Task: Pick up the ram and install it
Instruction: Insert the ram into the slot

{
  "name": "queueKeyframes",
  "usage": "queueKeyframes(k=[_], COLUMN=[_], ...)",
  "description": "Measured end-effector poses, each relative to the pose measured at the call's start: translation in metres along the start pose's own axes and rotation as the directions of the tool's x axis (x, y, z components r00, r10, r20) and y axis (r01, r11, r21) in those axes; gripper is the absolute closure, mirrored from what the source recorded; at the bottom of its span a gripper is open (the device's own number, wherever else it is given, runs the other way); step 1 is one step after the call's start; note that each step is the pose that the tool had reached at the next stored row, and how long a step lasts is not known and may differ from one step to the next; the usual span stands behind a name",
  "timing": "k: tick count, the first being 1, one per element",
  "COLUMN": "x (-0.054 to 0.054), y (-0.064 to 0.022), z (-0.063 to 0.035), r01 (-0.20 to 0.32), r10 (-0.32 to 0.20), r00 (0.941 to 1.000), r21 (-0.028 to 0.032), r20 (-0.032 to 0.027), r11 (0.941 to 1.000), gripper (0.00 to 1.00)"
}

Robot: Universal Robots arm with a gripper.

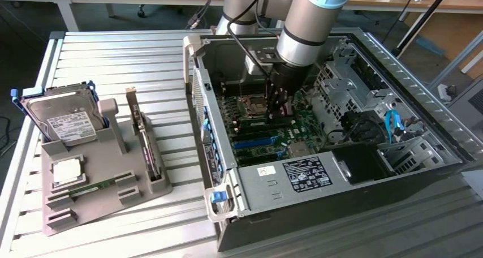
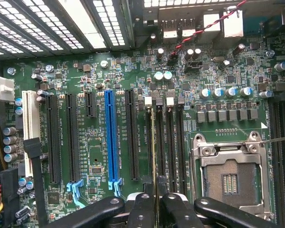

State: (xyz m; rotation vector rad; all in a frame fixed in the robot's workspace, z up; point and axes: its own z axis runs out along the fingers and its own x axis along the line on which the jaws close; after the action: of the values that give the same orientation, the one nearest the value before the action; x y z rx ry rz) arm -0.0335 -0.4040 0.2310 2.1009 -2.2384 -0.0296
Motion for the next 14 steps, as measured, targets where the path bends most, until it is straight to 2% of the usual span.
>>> queueKeyframes(k=[14], x=[0.0001], y=[-0.0004], z=[0.0002], r01=[0.006], r10=[-0.006], r00=[1.0000], r21=[0.0001], r20=[-0.0006], r11=[1.0000], gripper=[0.87])
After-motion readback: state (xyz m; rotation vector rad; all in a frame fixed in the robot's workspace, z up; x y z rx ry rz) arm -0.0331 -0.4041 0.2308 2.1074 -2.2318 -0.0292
